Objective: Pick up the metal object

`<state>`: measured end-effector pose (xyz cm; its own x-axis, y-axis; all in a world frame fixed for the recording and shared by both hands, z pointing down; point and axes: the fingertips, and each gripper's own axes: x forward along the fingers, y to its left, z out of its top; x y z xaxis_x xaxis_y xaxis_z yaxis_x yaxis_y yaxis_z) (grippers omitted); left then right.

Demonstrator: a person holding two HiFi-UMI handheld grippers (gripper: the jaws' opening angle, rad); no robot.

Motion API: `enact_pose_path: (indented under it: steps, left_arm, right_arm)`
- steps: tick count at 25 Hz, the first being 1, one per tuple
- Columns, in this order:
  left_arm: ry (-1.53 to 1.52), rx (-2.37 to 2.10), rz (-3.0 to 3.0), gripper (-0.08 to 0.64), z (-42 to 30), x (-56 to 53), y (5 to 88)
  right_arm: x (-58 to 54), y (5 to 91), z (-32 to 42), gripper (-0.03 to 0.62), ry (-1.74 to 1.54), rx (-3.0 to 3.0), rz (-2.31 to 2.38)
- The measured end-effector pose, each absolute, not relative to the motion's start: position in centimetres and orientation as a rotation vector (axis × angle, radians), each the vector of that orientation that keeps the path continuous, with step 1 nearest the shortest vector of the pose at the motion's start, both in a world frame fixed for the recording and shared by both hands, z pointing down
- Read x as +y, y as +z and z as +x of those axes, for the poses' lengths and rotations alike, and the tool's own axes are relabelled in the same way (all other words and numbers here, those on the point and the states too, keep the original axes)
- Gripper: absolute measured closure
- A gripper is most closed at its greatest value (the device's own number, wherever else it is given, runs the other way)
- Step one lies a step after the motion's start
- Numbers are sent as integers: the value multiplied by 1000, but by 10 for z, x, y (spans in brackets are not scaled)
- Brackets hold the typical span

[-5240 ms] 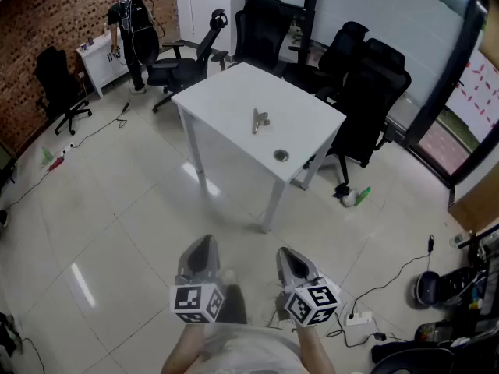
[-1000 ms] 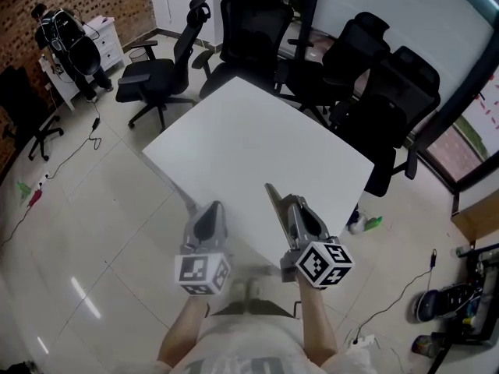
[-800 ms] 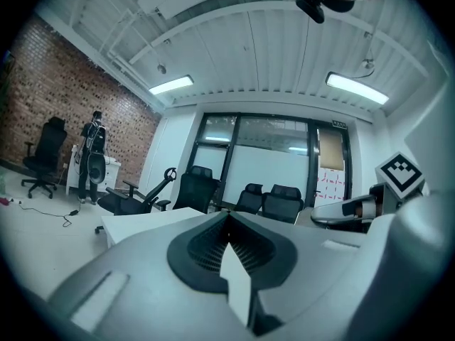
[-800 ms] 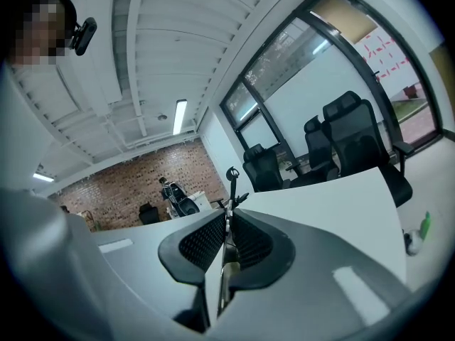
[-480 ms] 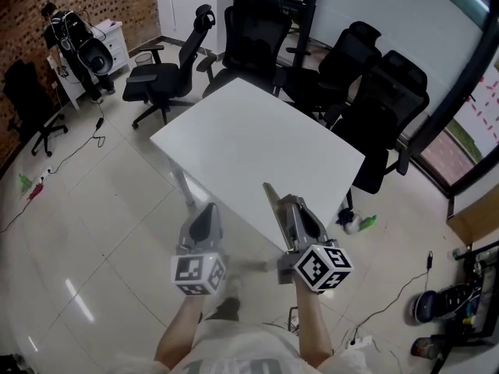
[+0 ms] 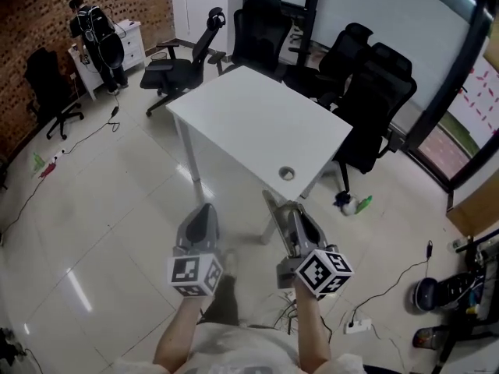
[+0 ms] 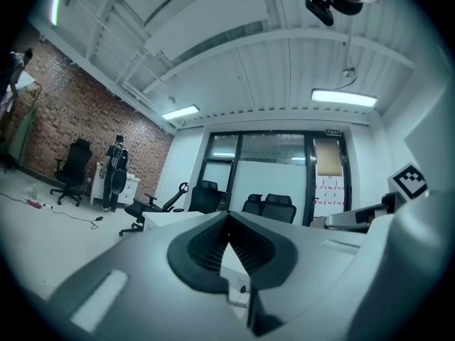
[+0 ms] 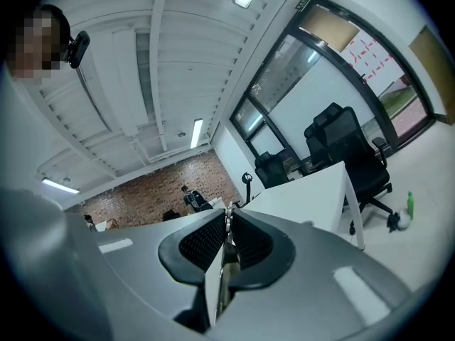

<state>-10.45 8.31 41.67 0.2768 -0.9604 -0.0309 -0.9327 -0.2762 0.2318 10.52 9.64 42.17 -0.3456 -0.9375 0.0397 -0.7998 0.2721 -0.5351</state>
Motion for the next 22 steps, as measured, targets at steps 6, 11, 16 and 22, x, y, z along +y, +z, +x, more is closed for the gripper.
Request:
enact_pose_path:
  steps: [6, 11, 16, 22]
  left_arm:
    - [-236, -1771, 2384, 558, -105, 162, 397]
    - [-251, -1763, 2393, 558, -111, 197, 385]
    - [-269, -1751, 2404, 559, -125, 225, 375]
    - [-258, -1709, 2424, 559, -126, 251, 376]
  right_arm:
    - [178, 402, 100, 546, -703, 2244, -1576]
    - [223, 386, 93, 546, -705, 2212, -1540]
    - [260, 378, 75, 546, -658, 2251, -1578]
    - [292, 387, 62, 548, -675, 2257, -1589]
